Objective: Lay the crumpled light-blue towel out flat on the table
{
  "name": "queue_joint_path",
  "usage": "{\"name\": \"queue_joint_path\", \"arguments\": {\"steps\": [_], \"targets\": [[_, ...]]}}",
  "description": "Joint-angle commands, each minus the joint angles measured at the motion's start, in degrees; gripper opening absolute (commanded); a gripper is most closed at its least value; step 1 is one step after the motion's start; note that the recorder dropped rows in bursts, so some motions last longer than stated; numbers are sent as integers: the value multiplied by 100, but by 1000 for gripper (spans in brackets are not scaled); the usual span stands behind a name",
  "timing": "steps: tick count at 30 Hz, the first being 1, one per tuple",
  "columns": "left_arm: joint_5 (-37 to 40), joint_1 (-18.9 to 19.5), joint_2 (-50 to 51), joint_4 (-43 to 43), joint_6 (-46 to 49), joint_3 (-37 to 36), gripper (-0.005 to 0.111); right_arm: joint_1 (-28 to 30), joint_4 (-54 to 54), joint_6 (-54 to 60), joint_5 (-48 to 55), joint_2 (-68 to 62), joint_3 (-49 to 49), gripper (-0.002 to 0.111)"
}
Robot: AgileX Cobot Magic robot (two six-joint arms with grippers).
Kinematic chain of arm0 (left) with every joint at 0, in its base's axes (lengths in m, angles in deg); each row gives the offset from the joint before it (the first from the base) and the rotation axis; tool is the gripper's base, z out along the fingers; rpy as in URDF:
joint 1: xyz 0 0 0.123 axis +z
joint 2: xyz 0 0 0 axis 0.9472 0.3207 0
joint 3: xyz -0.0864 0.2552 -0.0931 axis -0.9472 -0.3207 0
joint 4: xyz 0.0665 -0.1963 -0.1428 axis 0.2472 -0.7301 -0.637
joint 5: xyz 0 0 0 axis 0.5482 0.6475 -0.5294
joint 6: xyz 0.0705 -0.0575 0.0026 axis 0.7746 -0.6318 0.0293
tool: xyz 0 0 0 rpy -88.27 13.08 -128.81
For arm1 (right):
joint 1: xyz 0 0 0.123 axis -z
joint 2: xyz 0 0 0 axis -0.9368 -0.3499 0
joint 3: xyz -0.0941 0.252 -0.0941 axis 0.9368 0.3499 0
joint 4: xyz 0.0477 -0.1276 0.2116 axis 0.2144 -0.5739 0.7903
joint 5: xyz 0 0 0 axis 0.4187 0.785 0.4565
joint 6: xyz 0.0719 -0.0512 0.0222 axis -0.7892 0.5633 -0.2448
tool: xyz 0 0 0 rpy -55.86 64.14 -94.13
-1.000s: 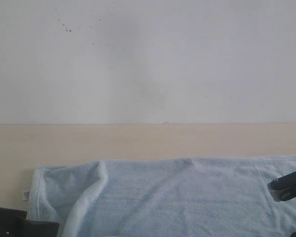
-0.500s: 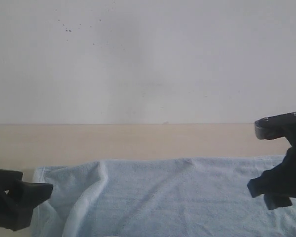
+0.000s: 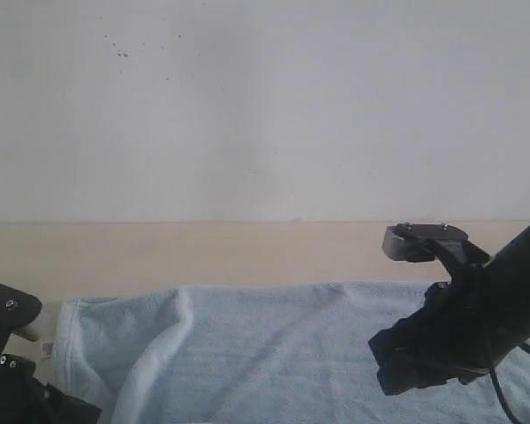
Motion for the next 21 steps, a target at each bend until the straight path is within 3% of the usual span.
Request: {"name": "queue_joint_path", "arguments": {"steps": [1,3,12,21], "targets": [[-15,7,106,3,-42,-29,4,-11,34,49,-86,-1,-11,13],[-15,7,235,3,60,-67,4,-11,44,49,-152,-1,-11,0],[-341,7,1094,3,341,-141,4,-11,68,49,-230,-1,-11,0],[458,7,1383,3,58,-254,4,-11,104,49,-252,-1,-11,0]]}}
